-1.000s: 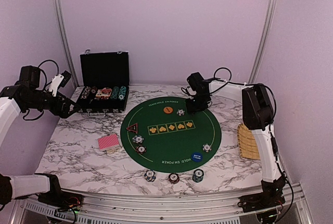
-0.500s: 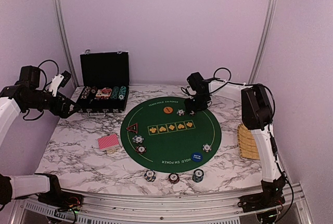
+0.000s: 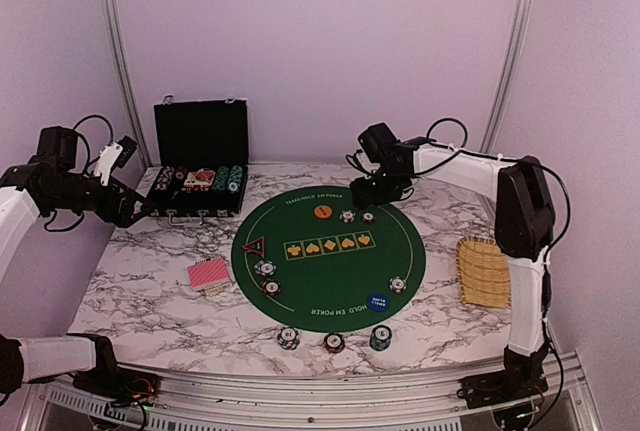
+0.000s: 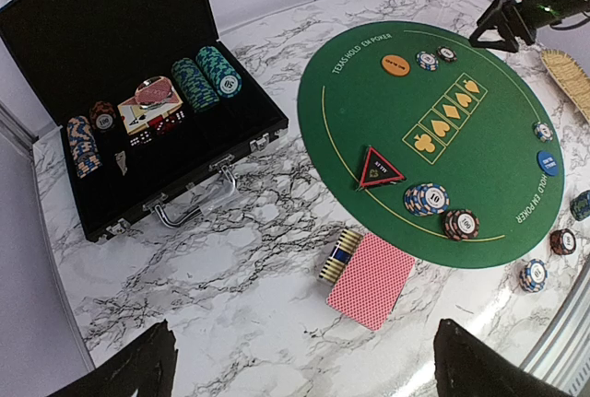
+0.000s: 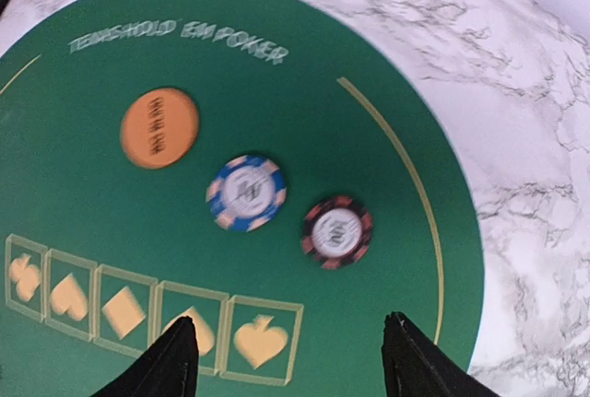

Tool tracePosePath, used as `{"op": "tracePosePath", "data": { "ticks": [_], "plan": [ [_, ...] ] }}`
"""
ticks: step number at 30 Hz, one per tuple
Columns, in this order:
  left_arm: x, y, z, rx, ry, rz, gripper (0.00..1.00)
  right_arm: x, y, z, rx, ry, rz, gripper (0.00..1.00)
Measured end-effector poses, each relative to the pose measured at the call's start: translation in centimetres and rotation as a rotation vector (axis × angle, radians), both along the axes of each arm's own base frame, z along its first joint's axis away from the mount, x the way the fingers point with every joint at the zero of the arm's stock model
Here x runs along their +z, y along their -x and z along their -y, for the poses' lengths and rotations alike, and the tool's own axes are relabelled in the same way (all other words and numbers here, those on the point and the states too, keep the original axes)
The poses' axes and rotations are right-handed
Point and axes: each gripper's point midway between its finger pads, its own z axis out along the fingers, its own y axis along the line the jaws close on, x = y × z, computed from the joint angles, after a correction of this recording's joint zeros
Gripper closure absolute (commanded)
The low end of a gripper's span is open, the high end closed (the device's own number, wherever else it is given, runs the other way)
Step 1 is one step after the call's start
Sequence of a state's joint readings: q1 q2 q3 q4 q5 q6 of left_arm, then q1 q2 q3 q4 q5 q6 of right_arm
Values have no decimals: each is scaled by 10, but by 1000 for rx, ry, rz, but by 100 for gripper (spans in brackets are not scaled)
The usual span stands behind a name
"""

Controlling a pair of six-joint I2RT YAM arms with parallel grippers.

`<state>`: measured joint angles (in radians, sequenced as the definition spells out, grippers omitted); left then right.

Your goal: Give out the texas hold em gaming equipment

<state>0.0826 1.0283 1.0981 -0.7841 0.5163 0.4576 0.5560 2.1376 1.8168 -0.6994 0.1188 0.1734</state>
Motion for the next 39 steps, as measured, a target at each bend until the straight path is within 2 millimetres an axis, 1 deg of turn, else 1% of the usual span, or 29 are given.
{"op": "tracePosePath", "data": {
  "ticks": [2,4,5,7,10,12,15,18,21,25,28,31,35,39],
  "plan": [
    [0,0,0,0,0,-1,1,19,31,-22,67,-11,29,22],
    [0,0,0,0,-1,-1,1,33,71,-47,154,-23,46,18],
    [0,0,0,-1,-1,0,1,36,88,-57,189,-27,48,16],
    [0,0,0,-2,-3,1,1,36,134,-78,280,-30,38,14],
    [-1,-1,0,-3,-3,-1,1,24,195,-101,403,-13,-9,11],
    [-1,-1,0,-3,-2,-3,1,12,230,-108,463,7,-52,11],
    [-1,-1,0,-3,-2,-3,1,-6,269,-110,520,42,-111,11],
    [-1,-1,0,-3,-2,-3,1,-22,300,-105,553,73,-167,11],
    [-1,-1,0,-2,-2,-3,1,-37,322,-98,567,97,-217,11],
    [-1,-1,0,-2,-2,-3,1,-47,337,-95,577,108,-253,12],
    [-1,-1,0,-2,-2,-3,1,-51,340,-96,580,106,-268,13],
    [-1,-1,0,-2,-2,-3,1,-57,341,-96,577,115,-278,17],
    [-1,-1,0,-2,-3,-3,1,-71,341,-94,574,146,-299,21],
    [-1,-1,0,-3,-2,-3,1,-78,341,-92,570,164,-305,24]
  ]
}}
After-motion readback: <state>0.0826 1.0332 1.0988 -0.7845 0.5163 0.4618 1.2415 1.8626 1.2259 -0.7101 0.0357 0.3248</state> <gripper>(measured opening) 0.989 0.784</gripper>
